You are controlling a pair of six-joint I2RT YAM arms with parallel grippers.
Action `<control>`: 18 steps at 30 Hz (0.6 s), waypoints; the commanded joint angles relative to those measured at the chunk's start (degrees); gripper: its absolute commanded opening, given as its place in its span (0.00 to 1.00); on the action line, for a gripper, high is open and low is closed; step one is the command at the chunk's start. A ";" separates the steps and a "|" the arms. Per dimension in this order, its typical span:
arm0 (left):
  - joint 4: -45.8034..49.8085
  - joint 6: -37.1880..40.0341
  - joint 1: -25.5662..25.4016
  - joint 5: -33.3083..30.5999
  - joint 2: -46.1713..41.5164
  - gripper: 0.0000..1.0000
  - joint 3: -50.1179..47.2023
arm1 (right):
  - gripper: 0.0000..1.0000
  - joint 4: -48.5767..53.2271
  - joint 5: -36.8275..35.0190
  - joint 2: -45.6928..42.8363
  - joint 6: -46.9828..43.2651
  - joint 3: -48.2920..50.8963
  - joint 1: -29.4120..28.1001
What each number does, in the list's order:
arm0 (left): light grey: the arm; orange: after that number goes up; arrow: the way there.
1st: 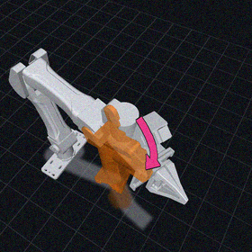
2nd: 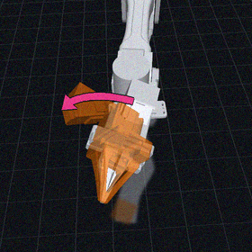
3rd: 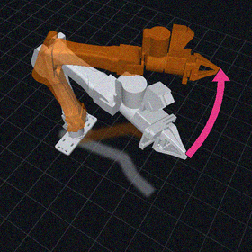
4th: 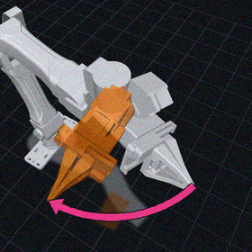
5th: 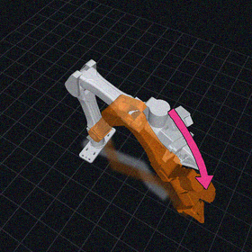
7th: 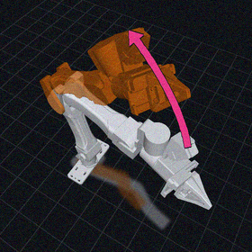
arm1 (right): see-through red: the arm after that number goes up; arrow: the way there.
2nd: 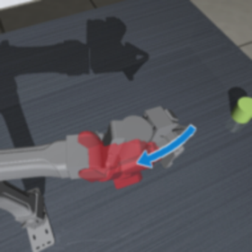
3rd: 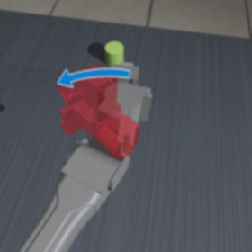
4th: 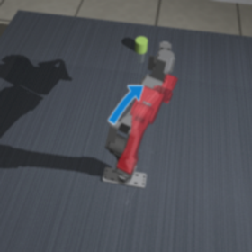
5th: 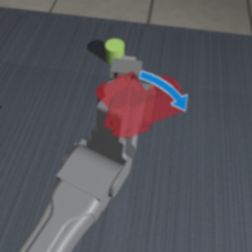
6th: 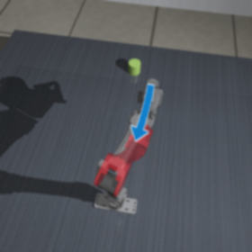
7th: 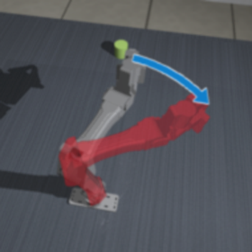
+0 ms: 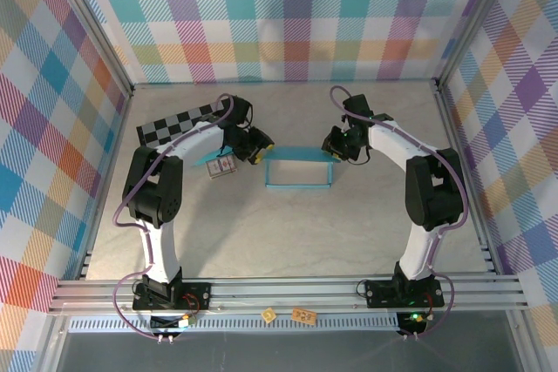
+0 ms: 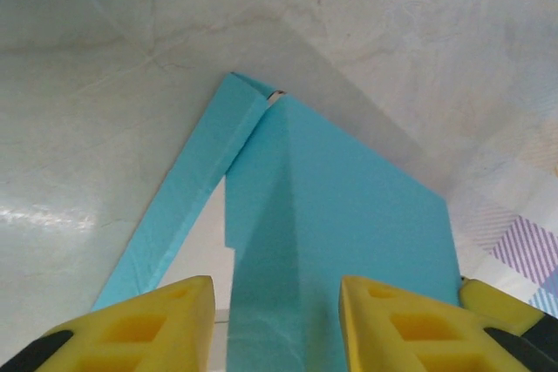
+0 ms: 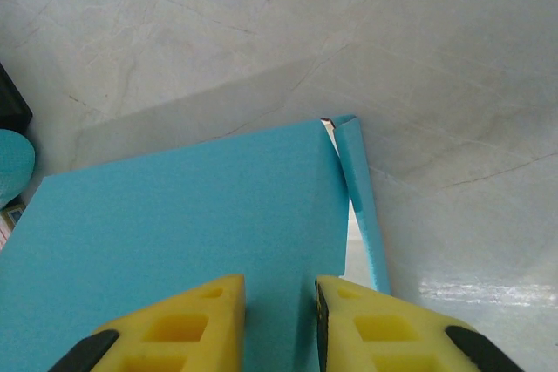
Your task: Fold the paper box
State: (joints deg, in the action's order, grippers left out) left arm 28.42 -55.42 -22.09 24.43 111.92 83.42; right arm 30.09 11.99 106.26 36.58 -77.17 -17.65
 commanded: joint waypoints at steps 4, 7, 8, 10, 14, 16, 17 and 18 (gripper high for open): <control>3.39 2.68 -0.39 1.76 -2.14 0.37 3.23 | 0.27 2.24 -0.87 1.19 -0.92 -1.34 -0.54; 5.19 3.39 -0.68 -0.04 -3.13 0.36 3.64 | 0.27 2.84 -1.00 1.68 -1.07 -1.93 -0.63; 5.98 4.06 -0.68 -1.13 -3.73 0.35 3.66 | 0.27 2.83 -1.00 1.67 -1.10 -1.88 -0.70; 6.39 4.84 -0.68 -2.46 -4.68 0.33 3.43 | 0.27 2.71 -0.94 1.74 -0.99 -1.85 -0.68; 4.99 4.00 -1.15 0.39 -3.70 0.33 3.09 | 0.27 2.52 -1.09 1.80 -0.81 -1.77 -0.98; 5.72 3.99 -1.42 -0.14 -3.77 0.34 2.99 | 0.27 2.69 -1.09 1.93 -0.74 -1.89 -1.00; 5.72 3.61 -1.47 -0.25 -3.81 0.34 2.69 | 0.27 2.71 -1.09 2.07 -0.77 -1.98 -1.11; 5.48 3.33 -1.47 -0.30 -3.86 0.34 2.46 | 0.27 2.75 -1.09 2.08 -0.72 -1.94 -1.06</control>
State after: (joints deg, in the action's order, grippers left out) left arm 32.08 -52.21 -22.83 23.51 109.60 85.71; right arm 31.14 11.35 107.11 36.60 -78.06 -18.15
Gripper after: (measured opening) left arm 0.335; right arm 0.268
